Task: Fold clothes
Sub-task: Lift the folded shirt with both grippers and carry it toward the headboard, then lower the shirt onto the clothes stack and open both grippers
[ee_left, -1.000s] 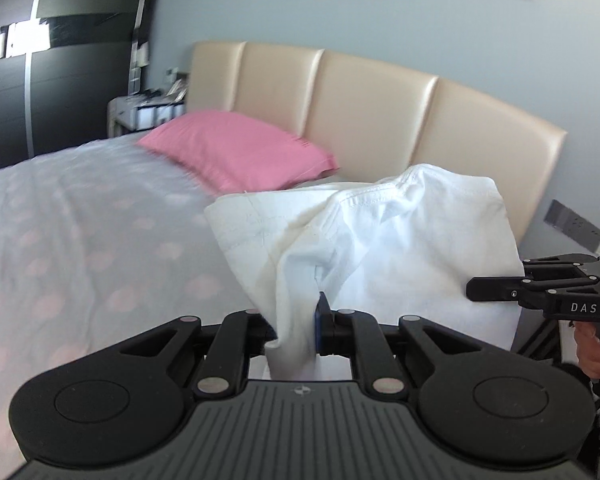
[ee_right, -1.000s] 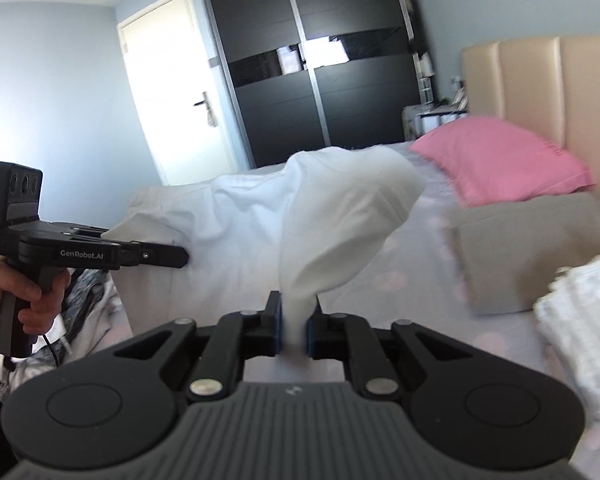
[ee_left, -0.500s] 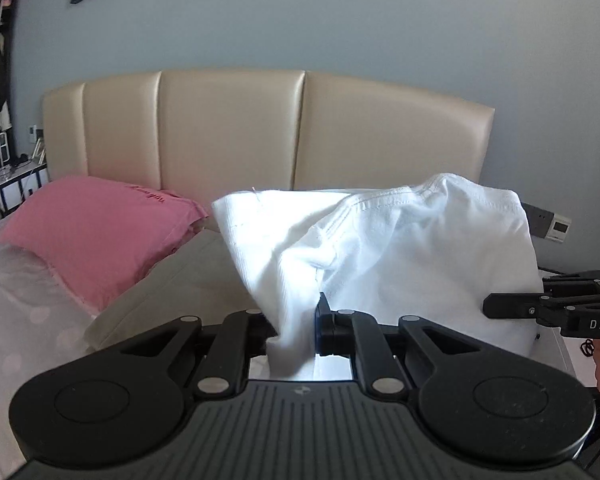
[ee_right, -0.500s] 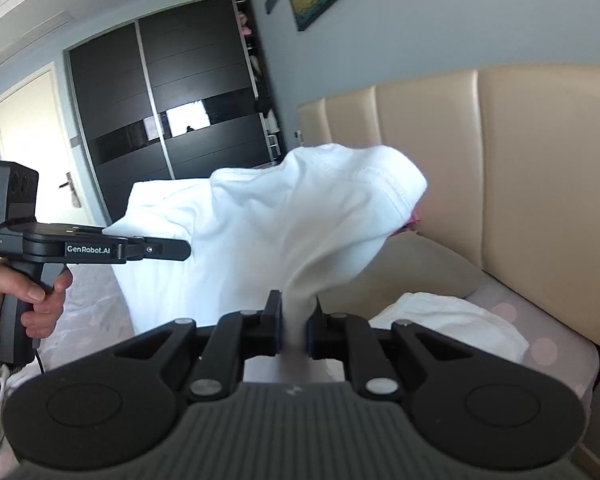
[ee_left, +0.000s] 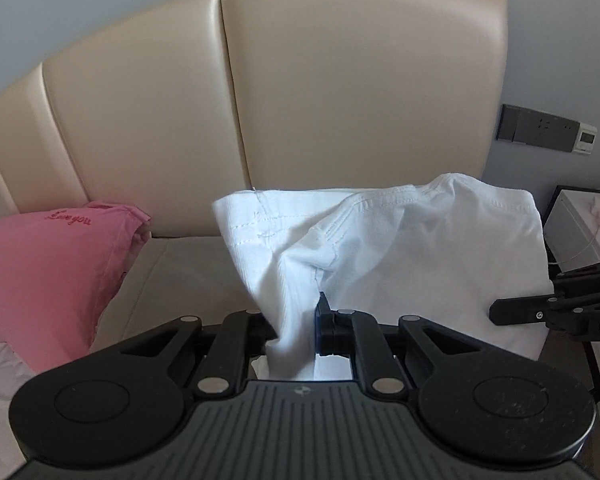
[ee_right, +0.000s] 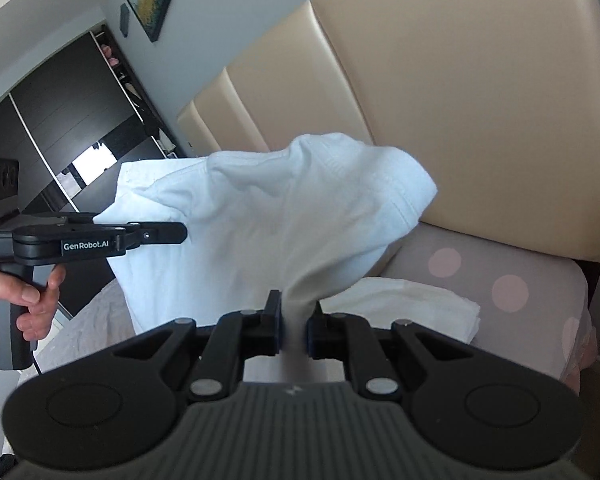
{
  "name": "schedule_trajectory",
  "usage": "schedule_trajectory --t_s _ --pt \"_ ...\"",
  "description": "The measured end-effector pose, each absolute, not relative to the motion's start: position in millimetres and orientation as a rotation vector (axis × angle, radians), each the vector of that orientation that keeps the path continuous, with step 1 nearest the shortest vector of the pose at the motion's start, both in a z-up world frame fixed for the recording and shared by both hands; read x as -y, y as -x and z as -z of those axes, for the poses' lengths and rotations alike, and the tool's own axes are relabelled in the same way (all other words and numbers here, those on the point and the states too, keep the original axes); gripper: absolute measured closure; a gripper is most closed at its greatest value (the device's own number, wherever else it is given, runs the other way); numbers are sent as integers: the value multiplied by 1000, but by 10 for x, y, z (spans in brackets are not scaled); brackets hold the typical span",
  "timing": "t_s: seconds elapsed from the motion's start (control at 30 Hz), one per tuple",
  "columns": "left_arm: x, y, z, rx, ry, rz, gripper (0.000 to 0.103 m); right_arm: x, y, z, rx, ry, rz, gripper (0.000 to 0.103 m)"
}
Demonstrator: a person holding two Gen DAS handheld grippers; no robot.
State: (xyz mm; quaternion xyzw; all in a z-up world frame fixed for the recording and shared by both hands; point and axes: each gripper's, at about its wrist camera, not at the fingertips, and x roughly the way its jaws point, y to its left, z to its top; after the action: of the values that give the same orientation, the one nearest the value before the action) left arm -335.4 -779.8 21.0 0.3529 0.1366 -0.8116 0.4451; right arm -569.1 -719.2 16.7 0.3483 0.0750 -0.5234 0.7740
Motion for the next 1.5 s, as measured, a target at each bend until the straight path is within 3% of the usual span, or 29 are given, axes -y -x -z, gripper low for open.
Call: schedule_trajectory --t_s 0.5,0.6,0.67,0.83,0.9,0.97,1.0,1.1,1.5 --pt "8944 3620 1172 -427 -910 1945 89 8275 5903 909 -308 -888 1319 89" --pt "9004 3615 1183 -421 -911 1899 78 8357 5918 1001 -345 -886 1359 82" --pt "9016 3554 1103 -423 -907 1869 74 8327 5942 971 -370 -867 1407 65" --pt "8952 3228 742 -383 -826 1817 61 8147 6211 818 -407 -789 1498 61" --pt "8874 3152 652 -400 -807 1832 63 8154 6139 675 -430 -722 1542 61" --pt "8825 3116 667 -433 -823 1854 83 8096 6078 559 -442 -654 1558 61" --pt "8800 3118 708 -436 -832 1861 84 8023 6058 519 -441 -621 1548 62" --pt "8715 3183 916 -412 -840 1865 86 7934 5817 629 -438 -610 1433 80" --pt "9171 3200 1828 -669 -854 1774 96 8335 5795 1520 -545 -721 1511 82"
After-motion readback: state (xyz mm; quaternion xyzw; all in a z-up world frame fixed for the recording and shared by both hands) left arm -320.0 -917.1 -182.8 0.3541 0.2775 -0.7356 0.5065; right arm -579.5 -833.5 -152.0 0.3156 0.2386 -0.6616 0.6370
